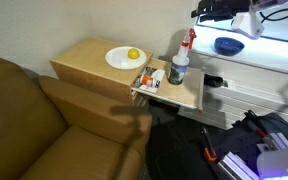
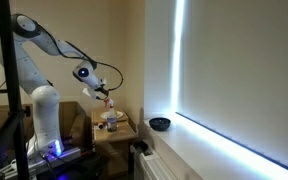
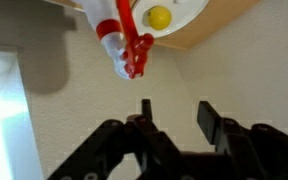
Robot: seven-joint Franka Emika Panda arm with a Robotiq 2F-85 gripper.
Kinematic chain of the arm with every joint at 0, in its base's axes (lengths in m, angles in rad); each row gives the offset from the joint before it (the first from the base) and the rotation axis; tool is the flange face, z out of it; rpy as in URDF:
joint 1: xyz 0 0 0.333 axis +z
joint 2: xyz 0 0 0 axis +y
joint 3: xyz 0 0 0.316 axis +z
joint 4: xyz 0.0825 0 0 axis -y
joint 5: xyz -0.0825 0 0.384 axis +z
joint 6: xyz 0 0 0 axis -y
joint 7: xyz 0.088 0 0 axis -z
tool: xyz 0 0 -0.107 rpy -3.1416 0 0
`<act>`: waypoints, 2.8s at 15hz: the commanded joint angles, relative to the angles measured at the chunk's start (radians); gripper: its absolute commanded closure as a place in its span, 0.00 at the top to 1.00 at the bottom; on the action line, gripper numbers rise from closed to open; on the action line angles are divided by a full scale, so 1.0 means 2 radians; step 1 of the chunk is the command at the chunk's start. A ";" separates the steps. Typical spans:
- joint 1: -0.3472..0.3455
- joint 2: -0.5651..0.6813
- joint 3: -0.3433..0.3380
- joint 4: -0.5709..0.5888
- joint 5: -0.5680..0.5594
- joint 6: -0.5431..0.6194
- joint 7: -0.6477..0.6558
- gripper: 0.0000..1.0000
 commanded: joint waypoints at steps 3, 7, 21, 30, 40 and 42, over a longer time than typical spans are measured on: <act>0.089 0.015 -0.059 -0.014 -0.133 0.034 0.125 0.98; 0.101 0.031 -0.042 -0.014 -0.181 0.109 0.155 1.00; 0.073 0.065 0.003 0.032 -0.082 0.164 0.102 1.00; 0.053 0.076 0.038 0.020 -0.084 0.173 0.114 1.00; -0.028 0.065 0.108 0.055 -0.030 0.181 0.072 0.74; -0.041 0.066 0.123 0.057 -0.023 0.178 0.072 0.60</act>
